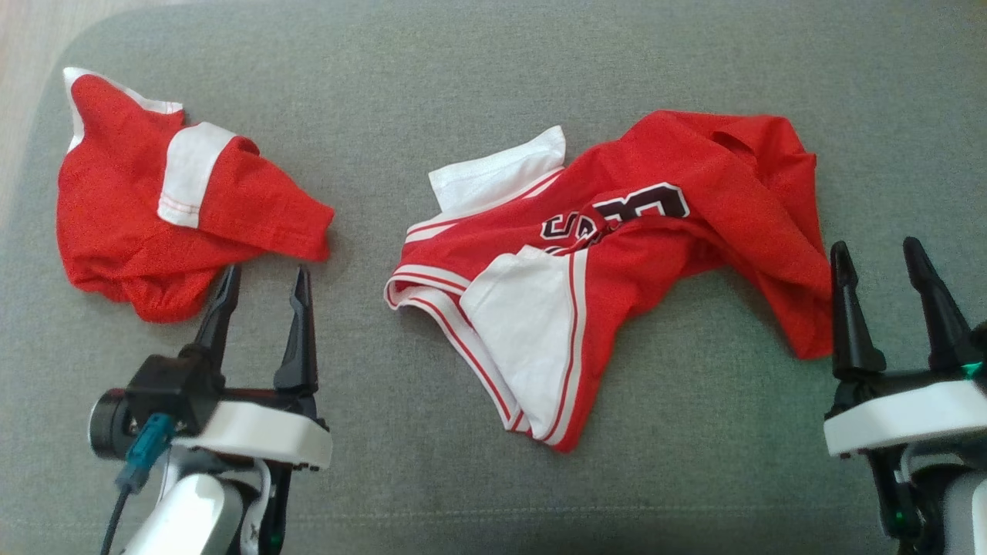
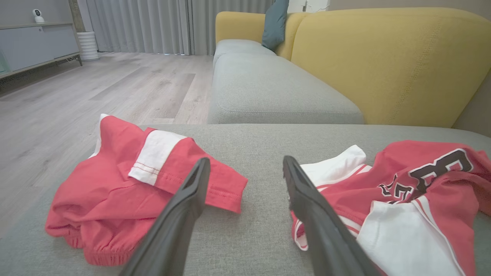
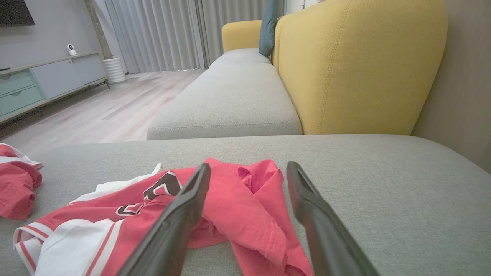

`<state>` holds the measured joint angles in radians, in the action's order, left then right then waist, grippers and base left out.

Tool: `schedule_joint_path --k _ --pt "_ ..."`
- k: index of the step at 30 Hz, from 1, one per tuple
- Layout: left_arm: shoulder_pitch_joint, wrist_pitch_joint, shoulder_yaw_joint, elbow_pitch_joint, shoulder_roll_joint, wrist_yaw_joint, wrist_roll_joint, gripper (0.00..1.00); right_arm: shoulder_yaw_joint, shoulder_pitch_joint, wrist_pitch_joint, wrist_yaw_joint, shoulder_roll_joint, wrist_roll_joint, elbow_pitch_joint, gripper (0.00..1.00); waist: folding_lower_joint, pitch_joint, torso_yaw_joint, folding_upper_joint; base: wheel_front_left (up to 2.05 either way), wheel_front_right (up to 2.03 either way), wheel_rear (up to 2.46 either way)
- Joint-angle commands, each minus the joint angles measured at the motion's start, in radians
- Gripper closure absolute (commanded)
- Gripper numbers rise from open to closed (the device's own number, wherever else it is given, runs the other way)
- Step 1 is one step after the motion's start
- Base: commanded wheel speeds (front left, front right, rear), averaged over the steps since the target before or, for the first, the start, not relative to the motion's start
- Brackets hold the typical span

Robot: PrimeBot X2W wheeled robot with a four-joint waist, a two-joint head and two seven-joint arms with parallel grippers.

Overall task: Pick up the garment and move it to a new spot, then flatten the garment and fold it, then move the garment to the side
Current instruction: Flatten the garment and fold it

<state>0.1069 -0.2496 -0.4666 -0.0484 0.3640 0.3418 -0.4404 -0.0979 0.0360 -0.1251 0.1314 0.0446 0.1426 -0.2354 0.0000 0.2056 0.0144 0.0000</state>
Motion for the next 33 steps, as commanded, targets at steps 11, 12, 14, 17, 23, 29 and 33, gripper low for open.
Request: schedule_joint_path --k 11,12,14,17,23,29,33 --pt "0.034 -0.012 0.07 -0.008 -0.019 -0.042 0.036 0.0 0.019 -0.02 -0.008 -0.001 0.006 0.013 -0.026 0.0 0.0 0.013 0.001 0.0 0.0 0.0 0.0" --pt "0.034 -0.012 0.073 -0.007 -0.021 -0.045 0.039 0.0 0.019 -0.02 -0.008 -0.001 0.006 0.013 -0.025 0.0 0.0 0.014 0.001 0.0 0.0 0.0 0.0" --pt "0.035 -0.012 0.077 -0.005 -0.024 -0.051 0.043 0.0 0.019 -0.021 -0.009 -0.001 0.006 0.014 -0.024 0.0 0.0 0.014 0.001 0.0 0.0 0.0 0.0" --pt "0.034 -0.012 0.083 -0.003 -0.03 -0.058 0.05 0.0 0.019 -0.022 -0.009 -0.001 0.006 0.015 -0.023 0.0 0.0 0.014 0.002 0.0 0.0 0.0 0.0" --pt "0.03 -0.012 0.087 -0.002 -0.042 -0.07 0.062 0.0 0.017 -0.021 -0.007 -0.001 0.006 0.018 -0.022 0.0 0.0 0.015 0.002 0.0 0.0 0.0 0.0" --pt "0.046 -0.008 0.068 0.001 -0.048 -0.098 0.071 0.0 0.013 -0.022 -0.006 -0.001 0.006 0.024 -0.023 0.0 0.0 0.027 0.004 0.0 0.0 0.0 0.0" --pt "0.12 0.029 -0.001 0.012 -0.066 -0.164 0.076 0.0 0.017 -0.031 -0.008 -0.001 0.006 0.024 -0.025 0.0 0.0 0.047 -0.001 0.0 0.0 0.0 0.0"
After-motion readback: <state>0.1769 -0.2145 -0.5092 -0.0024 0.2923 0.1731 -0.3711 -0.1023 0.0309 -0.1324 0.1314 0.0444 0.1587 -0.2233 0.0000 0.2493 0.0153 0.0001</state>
